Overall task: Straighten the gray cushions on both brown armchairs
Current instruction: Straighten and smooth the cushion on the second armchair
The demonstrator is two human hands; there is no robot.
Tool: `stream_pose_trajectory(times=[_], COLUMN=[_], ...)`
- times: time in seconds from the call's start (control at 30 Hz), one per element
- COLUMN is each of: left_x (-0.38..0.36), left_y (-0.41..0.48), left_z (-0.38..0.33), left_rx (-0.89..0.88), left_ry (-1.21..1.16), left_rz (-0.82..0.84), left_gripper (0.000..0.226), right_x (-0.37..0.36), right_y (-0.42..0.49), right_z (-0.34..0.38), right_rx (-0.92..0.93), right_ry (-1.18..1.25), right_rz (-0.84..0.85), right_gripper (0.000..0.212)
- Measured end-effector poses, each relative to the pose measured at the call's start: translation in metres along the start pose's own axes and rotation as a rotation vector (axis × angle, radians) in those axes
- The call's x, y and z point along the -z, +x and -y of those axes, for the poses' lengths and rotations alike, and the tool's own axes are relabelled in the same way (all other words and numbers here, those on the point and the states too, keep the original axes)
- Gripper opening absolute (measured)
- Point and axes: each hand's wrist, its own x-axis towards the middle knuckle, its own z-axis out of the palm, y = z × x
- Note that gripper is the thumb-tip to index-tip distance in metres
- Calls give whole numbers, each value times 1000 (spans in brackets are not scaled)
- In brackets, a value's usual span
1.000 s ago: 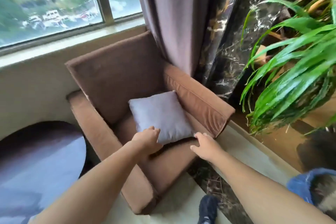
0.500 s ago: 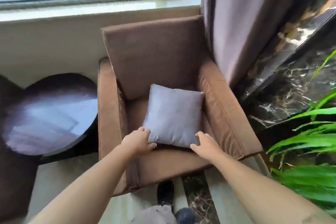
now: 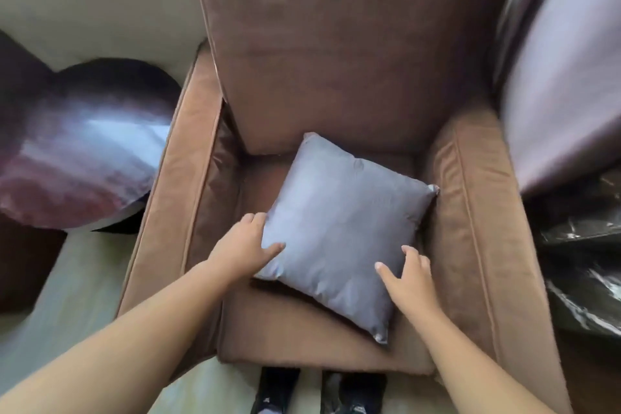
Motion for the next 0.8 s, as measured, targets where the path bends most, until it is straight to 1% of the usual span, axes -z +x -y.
stream_pose_trajectory(times=[0.13, 0.2, 0.3, 0.33, 0.4, 0.43, 0.47, 0.53, 0.57, 0.63, 0.67, 0.7, 0.73, 0.77, 0.8], left_x=[-36, -53, -73, -79, -86, -89, -92, -97, -99, -101, -100, -98, -96, -94, -92], left_y=[67, 100, 149, 162, 183, 192, 198, 206, 207, 205, 201, 197, 192, 186, 179], left_z=[5, 5, 7, 8, 15, 19, 24, 30, 31, 29, 27, 26, 26, 26, 27], left_rx=[27, 54, 172, 191, 180, 182, 198, 238, 234, 171, 143, 126, 113, 98, 91], left_ry=[-91, -160, -324, -366, -378, -379, -405, -545, -632, -739, -761, -778, -798, -820, -838], left_rz=[-79, -109, -152, -152, -117, -85, -48, 21, 50, 87, 70, 38, 8, -18, -51], left_gripper=[88, 98, 117, 124, 130, 131, 130, 120, 109, 76, 60, 47, 40, 40, 46], right_x=[-26, -36, -45, -48, -54, -56, -58, -63, -66, -66, -64, -62, -59, -56, -53], right_y=[66, 95, 135, 144, 158, 163, 166, 172, 174, 175, 173, 171, 169, 166, 165], right_z=[-46, -69, -93, -99, -104, -105, -103, -101, -99, -93, -91, -89, -86, -84, -81], right_rx=[-106, -146, -225, -251, -303, -326, -331, -304, -282, -229, -199, -171, -146, -124, -105], right_ry=[128, 184, 275, 334, 509, 597, 670, 772, 821, 916, 945, 959, 960, 950, 939], right_rz=[-72, -61, -12, 6, 51, 90, 135, 191, 194, 172, 158, 151, 151, 152, 149], right_gripper=[89, 98, 106, 108, 112, 111, 104, 85, 75, 53, 44, 40, 41, 45, 51])
